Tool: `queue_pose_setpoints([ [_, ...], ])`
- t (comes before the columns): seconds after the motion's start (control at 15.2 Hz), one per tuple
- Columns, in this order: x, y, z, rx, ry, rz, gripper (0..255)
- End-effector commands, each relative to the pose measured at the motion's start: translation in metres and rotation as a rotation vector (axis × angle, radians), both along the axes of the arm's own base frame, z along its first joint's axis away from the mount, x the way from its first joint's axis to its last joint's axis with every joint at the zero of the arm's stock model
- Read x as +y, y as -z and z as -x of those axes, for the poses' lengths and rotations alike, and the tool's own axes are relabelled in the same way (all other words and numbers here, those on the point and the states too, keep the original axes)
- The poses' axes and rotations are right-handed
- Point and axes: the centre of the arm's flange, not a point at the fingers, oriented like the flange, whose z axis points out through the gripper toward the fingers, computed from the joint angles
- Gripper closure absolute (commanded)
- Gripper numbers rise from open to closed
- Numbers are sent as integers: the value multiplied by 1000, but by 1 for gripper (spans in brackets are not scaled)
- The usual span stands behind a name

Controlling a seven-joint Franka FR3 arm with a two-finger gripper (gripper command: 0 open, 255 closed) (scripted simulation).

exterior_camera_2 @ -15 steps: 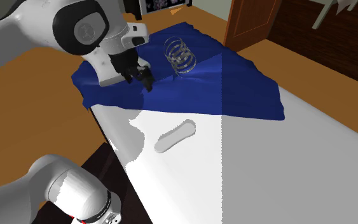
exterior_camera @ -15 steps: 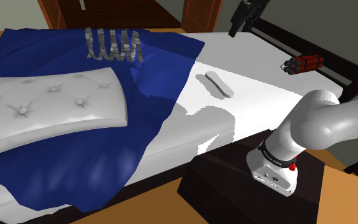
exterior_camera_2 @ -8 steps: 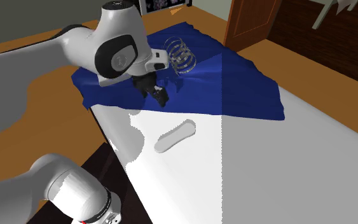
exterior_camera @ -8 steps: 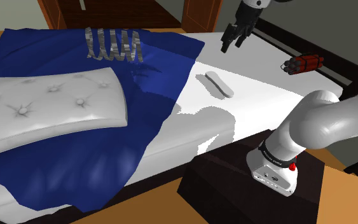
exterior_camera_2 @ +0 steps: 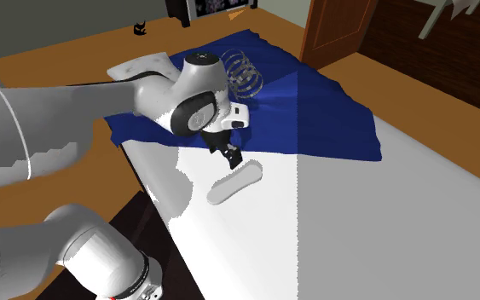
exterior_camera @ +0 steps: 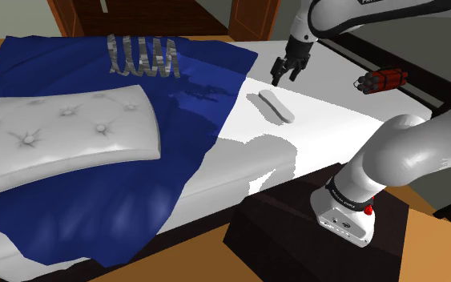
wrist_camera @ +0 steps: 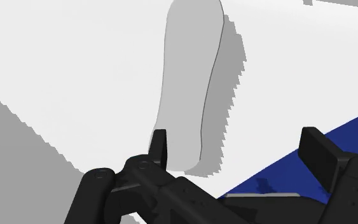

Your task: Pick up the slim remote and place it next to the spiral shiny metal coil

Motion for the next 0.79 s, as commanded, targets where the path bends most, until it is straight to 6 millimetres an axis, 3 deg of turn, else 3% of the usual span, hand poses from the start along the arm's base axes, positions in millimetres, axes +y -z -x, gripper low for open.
queue_pose_setpoints([
  [0.0,-14,23,-5,15,26,-9,0],
  [0.26,-37,71,-12,47,77,-27,0],
  [0.73,-41,110,-13,52,85,-29,0],
])
